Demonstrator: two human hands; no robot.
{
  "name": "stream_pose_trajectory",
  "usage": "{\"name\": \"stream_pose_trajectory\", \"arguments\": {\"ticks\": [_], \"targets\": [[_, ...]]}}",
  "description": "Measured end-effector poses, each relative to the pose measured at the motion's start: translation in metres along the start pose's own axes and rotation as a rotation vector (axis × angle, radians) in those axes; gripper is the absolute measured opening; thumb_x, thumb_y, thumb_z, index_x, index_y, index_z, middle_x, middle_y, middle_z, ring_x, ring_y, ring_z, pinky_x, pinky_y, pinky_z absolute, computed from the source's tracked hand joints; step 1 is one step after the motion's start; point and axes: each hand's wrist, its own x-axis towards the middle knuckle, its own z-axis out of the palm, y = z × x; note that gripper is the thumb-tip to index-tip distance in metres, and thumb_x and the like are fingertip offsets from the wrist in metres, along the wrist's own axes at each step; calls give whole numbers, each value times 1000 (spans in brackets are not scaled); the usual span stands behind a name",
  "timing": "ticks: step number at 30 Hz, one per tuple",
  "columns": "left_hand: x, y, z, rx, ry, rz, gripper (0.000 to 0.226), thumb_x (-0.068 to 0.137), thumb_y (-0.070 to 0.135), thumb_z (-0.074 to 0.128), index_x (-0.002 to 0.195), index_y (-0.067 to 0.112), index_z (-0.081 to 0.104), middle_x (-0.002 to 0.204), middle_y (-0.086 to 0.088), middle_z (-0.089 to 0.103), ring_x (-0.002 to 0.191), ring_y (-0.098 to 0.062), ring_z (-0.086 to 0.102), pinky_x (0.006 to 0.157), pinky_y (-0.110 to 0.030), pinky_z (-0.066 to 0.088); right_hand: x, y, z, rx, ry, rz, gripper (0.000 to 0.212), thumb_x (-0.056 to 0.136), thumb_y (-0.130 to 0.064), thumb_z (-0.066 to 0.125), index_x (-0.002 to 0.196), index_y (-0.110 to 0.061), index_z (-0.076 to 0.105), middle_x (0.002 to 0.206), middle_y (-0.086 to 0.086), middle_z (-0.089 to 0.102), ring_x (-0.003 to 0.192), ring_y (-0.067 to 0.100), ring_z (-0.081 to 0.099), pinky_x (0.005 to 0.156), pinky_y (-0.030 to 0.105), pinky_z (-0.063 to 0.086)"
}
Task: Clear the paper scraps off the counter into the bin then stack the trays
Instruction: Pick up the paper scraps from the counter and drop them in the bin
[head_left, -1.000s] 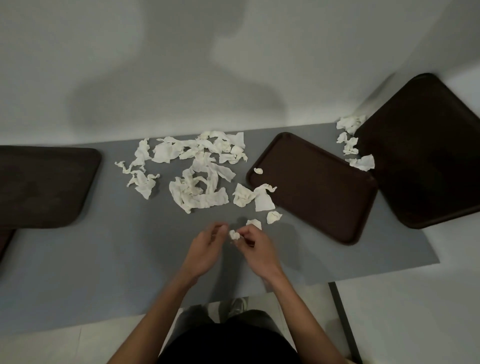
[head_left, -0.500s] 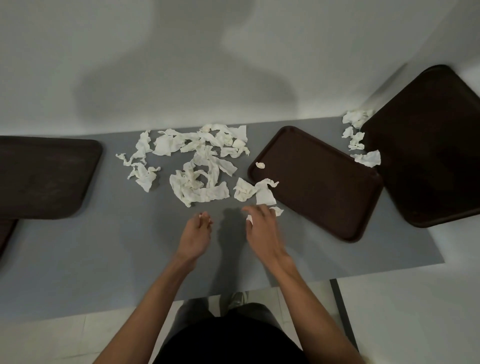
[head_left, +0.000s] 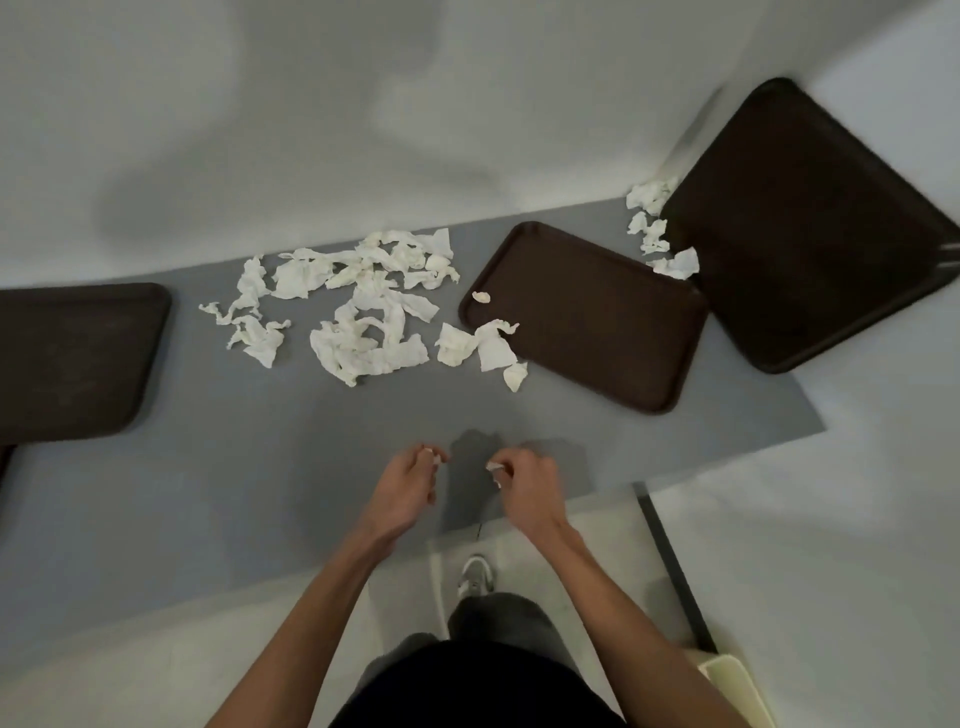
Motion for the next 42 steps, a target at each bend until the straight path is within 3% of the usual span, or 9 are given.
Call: {"name": "stream_pose_trajectory", "arguments": {"ticks": [4,8,12,17,24,27,30,36,42], "targets": [[-28,-8,19,62,-138,115,31,111,11,38,104,13,68,74,-7,55,68,-14,56,75,-40,57,-57,16,-12,162,181,38,11,100,-21,68,100,-28,76,91,-14,76,84,7,69,83,25,50],[-59,-23,50,104,-264,211,23,111,10,42,104,17,63,82,-6,66,76,-18,65,80,-38,59,-132,39,-25,362,349,144,9,100,-23,69,100,-31,73,86,-15,75,79,-1,68,73,14,48],[-94,-47,93,122,-327,239,7,109,14,48,108,14,55,83,-1,72,75,-20,68,77,-45,60,-205,74,-35,531,500,199,8,101,-25,68,105,-31,71,91,-15,74,84,8,73,78,31,59],[-153,-54,162,147,-397,262,11,106,19,56,105,9,59,89,-3,77,78,-19,71,75,-30,60,-282,142,-57,674,637,326,6,99,-25,73,103,-29,74,94,-9,77,88,11,74,86,45,62],[-219,-69,281,276,-437,228,11,98,16,69,107,10,72,96,0,78,84,-13,76,75,-18,56,-373,278,-93,693,784,523,5,101,-24,71,103,-20,74,85,-14,75,84,3,73,82,35,61],[-236,-97,342,351,-446,261,10,96,18,72,105,20,75,96,5,78,86,-11,76,81,-24,59,-403,347,-104,678,781,642,6,99,-29,72,104,-26,73,88,-24,73,83,-9,71,79,23,57],[-249,-139,404,425,-456,288,14,96,21,73,108,26,77,101,11,76,88,-9,74,84,-28,59,-422,422,-98,617,761,715,13,96,-32,74,107,-35,69,87,-27,70,83,-14,68,81,24,59],[-252,-234,517,528,-490,302,25,92,16,76,112,30,70,93,11,73,84,-4,70,81,-27,60,-426,559,-64,523,677,813,21,99,-22,69,120,-22,72,97,-10,70,92,12,69,91,29,56],[-199,-339,617,703,-546,338,15,90,23,79,90,28,65,88,13,71,73,1,69,66,-21,58,-381,694,13,402,611,856,22,98,-18,67,118,-17,74,111,7,76,99,23,72,89,30,55]]}}
